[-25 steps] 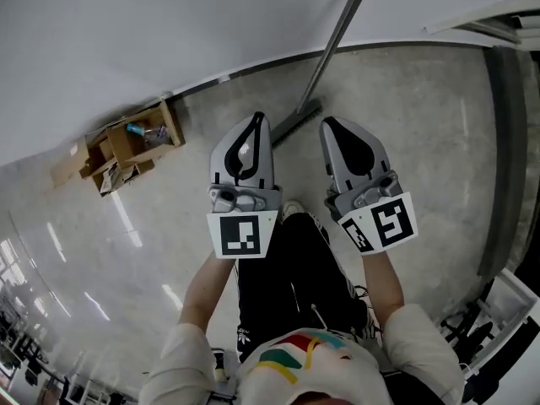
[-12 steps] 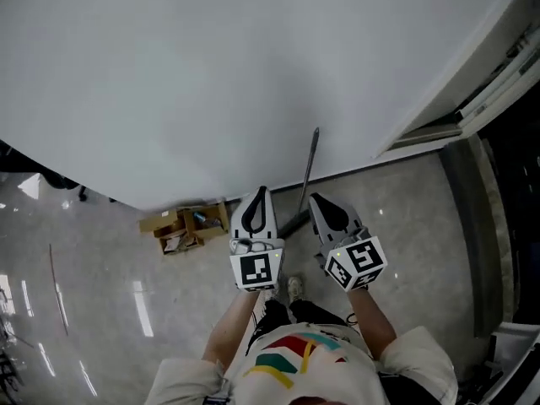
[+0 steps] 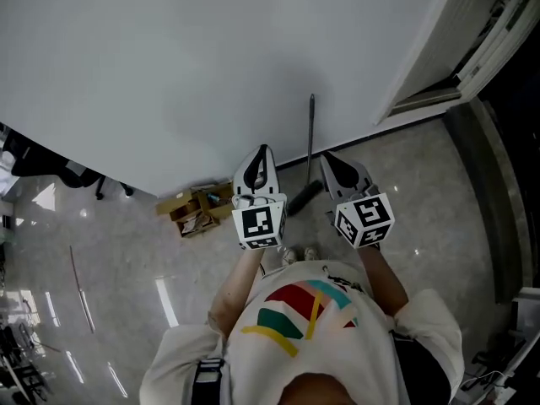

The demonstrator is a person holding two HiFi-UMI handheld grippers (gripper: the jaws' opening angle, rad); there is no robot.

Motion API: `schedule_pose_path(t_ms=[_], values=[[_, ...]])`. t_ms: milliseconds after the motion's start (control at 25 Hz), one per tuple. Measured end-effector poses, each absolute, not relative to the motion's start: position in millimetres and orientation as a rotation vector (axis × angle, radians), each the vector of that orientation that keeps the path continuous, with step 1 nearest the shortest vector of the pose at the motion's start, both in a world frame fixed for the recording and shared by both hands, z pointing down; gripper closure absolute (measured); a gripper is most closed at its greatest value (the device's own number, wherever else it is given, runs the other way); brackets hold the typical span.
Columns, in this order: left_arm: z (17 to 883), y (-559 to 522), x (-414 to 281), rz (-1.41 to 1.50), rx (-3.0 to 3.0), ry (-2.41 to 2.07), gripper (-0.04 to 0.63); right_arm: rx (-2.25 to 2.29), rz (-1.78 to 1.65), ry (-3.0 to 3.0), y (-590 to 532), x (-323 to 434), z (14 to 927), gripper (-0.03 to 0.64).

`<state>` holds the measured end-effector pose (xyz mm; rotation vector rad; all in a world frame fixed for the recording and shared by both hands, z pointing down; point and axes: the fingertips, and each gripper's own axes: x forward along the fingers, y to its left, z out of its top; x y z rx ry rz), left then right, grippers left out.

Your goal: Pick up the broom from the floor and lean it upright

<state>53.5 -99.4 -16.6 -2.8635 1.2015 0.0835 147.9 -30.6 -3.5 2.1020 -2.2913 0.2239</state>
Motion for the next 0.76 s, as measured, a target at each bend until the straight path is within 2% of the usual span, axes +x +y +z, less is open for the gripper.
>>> schedule_pose_path(t_ms=[760], values=[[-9.2,-93.9,63.2,0.065,-2.893,1.177,0.551,2.063,0.316,-2.248,-27.9,153.7,28.9,0.604]])
